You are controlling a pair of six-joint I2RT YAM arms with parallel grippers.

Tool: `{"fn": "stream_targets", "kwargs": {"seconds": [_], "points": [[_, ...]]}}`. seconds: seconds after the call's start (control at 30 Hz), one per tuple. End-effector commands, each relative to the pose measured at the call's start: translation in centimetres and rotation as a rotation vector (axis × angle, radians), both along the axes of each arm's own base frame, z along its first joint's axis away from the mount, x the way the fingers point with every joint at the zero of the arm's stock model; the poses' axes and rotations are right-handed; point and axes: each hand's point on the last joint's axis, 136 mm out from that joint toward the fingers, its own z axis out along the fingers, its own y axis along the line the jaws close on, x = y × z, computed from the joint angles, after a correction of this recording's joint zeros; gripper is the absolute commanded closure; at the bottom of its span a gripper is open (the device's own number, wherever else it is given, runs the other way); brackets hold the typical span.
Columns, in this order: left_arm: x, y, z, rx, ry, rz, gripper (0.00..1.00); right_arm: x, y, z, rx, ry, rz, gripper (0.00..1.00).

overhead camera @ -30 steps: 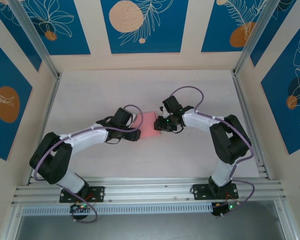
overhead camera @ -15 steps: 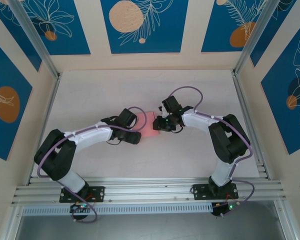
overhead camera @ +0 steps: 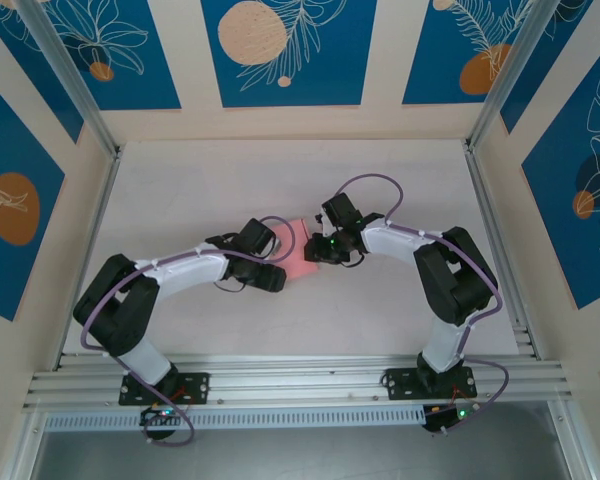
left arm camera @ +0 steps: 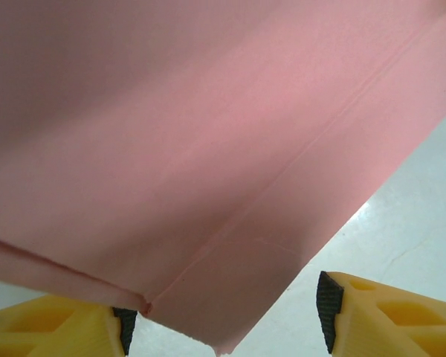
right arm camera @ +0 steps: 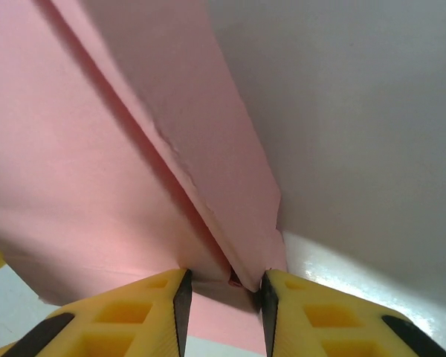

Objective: Fold the paper box

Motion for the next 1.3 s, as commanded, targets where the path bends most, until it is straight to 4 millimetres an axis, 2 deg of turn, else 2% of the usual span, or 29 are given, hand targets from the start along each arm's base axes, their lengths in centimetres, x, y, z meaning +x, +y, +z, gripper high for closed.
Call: {"fn": "stream_targets", "kwargs": {"seconds": [0.0, 0.13, 0.23, 0.33, 0.47, 0.57, 0.67, 0.87, 1.0, 1.13, 1.27], "points": [[0.3, -2.2, 0.9, -0.101, 0.008, -0.013, 0.38, -0.5, 1.2, -0.1, 0.025, 0.028, 0.024, 0.67], [0.9, -1.6, 1.0, -0.089, -0.011, 0.010, 0.46, -0.5, 1.1, 0.3, 0.025, 0.023, 0.027, 0.67], [1.6, -0.8, 1.7, -0.078, -0.044, 0.020, 0.42, -0.6, 0.8, 0.7, 0.008, 0.009, 0.031, 0.67], [2.4, 0.2, 3.4, -0.053, -0.098, 0.023, 0.33, -0.6, 0.3, 1.5, -0.011, -0.014, 0.036, 0.60], [4.0, 2.4, 5.6, -0.007, -0.181, 0.056, 0.26, -0.1, -0.5, 3.0, -0.009, -0.052, 0.029, 0.46], [5.8, 3.7, 6.5, -0.025, -0.219, 0.097, 0.24, 0.3, -0.7, 4.2, 0.031, -0.070, 0.024, 0.38], [8.1, 4.4, 6.6, -0.081, -0.211, 0.133, 0.25, 0.9, -0.9, 4.9, 0.067, -0.072, 0.013, 0.33], [11.3, 4.9, 4.7, -0.125, -0.163, 0.176, 0.42, 2.4, -1.6, 5.1, 0.129, -0.037, -0.037, 0.28], [11.8, 5.1, 2.6, -0.132, -0.112, 0.191, 0.54, 3.1, -0.9, 4.1, 0.222, 0.017, -0.040, 0.28], [12.3, 6.6, 0.2, -0.152, -0.045, 0.249, 0.71, 3.6, -0.2, 2.8, 0.304, 0.070, -0.042, 0.28], [12.4, 7.6, -1.7, -0.191, 0.026, 0.280, 0.78, 3.9, 0.5, 2.0, 0.362, 0.100, -0.037, 0.28]]}}
